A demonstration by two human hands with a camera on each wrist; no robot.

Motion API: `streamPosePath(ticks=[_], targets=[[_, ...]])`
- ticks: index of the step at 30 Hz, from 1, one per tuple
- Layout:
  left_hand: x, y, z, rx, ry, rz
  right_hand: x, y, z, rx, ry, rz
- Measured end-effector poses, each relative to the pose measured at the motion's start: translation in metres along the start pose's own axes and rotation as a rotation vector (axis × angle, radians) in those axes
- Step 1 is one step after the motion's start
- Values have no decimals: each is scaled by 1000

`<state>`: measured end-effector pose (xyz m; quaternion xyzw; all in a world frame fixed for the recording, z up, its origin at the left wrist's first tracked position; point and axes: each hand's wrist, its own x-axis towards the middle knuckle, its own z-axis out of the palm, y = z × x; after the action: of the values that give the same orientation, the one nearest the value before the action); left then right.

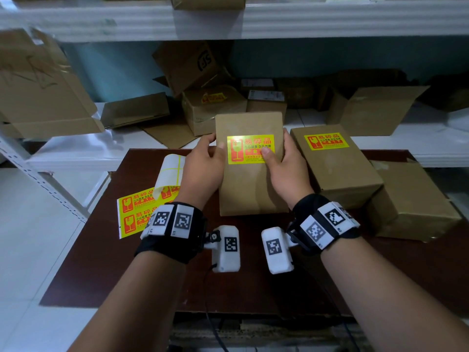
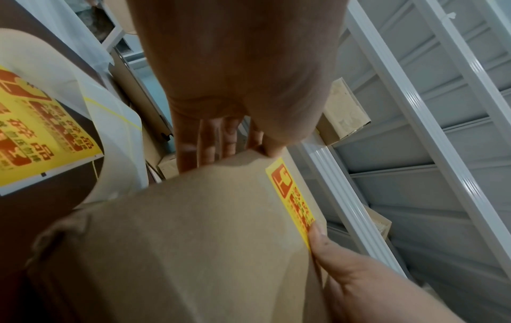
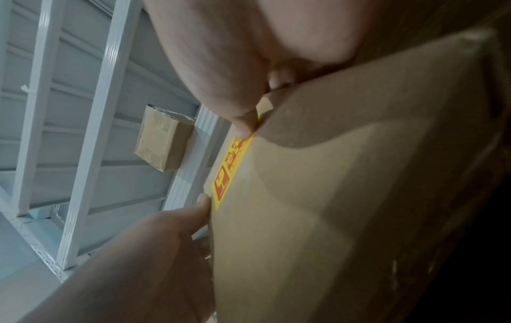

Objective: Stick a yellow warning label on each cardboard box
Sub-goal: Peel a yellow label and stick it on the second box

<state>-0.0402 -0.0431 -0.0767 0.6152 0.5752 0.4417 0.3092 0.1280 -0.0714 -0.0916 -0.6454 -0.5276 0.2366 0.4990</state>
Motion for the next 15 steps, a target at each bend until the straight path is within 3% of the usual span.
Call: streamPosePath(ticks=[6, 15], targets=[[-4, 3, 1, -51, -38, -10, 3, 1, -2, 16, -31, 49], [0, -1, 2, 8, -51, 13, 4, 6, 2, -16, -62, 6]])
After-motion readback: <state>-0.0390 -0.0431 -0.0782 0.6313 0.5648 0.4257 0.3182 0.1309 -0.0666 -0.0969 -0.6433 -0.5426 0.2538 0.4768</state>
